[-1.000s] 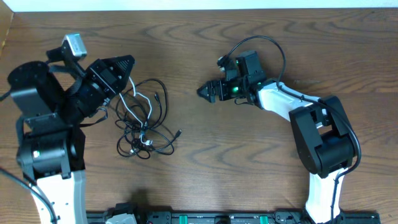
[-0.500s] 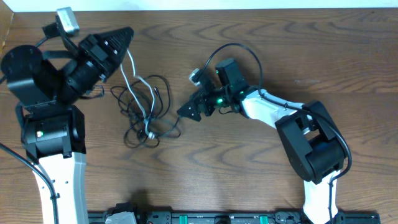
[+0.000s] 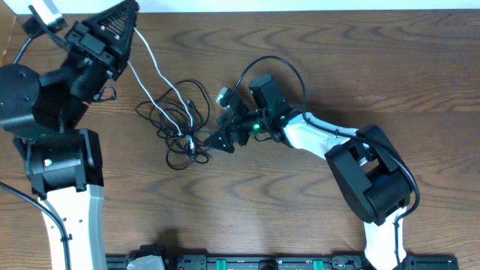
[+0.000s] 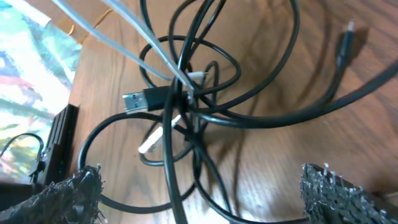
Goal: Untangle cables
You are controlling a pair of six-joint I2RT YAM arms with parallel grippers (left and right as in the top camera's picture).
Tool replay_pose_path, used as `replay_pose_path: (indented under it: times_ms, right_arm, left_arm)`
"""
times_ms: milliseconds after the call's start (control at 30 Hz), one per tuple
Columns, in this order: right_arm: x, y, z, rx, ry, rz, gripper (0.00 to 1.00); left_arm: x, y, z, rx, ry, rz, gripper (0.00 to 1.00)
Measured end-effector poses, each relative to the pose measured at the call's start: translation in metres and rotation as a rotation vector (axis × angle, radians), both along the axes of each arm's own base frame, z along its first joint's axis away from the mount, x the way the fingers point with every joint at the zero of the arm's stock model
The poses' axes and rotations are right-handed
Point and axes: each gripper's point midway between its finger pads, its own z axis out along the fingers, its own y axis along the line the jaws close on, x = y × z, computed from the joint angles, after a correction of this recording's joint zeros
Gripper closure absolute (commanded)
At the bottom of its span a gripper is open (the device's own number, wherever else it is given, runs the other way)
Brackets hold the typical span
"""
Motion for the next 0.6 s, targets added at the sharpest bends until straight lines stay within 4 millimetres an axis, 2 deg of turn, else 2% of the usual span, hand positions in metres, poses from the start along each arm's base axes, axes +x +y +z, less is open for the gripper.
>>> replay_pose_path:
  times_ms: [200, 267, 467, 600]
  right_arm:
    - [-0.003, 0.006, 0.003, 0.013, -0.018, 0.013, 0.01]
    - [-0.001, 0.007, 0.006, 0.026, -0.032, 0.014, 0.01]
    - [0.003, 0.012, 0.043, 0.189, -0.142, 0.094, 0.01]
    - [0.01, 0.011, 0.06, 0.239, -0.219, 0.097, 0.01]
  left_arm:
    - [-0.01, -0.001, 0.032, -0.014, -0.136, -0.006, 0.93]
    - [-0.012, -0.003, 0.033, -0.018, -0.134, -0.019, 0.92]
    - [-0.011, -0.007, 0.023, -0.028, -0.082, -0.05, 0.93]
    - [-0.012, -0.008, 0.023, -0.04, -0.071, -0.064, 0.93]
